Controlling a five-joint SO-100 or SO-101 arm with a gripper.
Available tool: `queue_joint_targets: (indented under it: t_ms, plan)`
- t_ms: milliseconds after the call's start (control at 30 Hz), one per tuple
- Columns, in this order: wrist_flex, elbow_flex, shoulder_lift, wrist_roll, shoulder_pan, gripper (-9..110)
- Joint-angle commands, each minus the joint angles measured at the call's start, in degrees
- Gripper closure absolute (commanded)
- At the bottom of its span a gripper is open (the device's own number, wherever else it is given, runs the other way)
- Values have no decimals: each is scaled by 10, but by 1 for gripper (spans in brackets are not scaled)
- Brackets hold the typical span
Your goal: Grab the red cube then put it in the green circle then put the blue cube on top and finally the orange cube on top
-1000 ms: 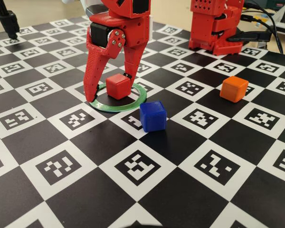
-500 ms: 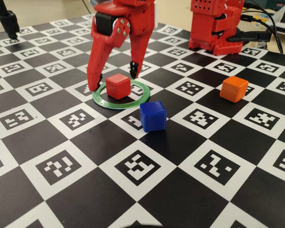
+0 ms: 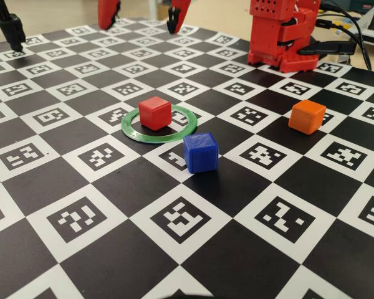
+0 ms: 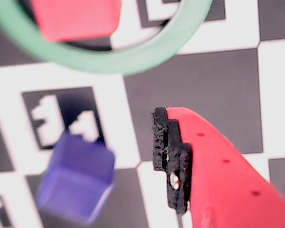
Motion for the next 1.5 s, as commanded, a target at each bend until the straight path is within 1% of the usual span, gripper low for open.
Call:
queue_joint_targets:
  t_ms: [0,233,567,800,1000,1200,1467]
  plan:
    - [50,-101,62,33,-2,53]
    - [90,-166,59,70,-23,55]
    - [91,-194,3,179,-72,55]
    - [90,-229,-51,221,-110,54]
    - [74,-258,-113,258,-133,54]
    - [53,-251,-162,301,-166,54]
    - [4,-234,-185,323,-202,54]
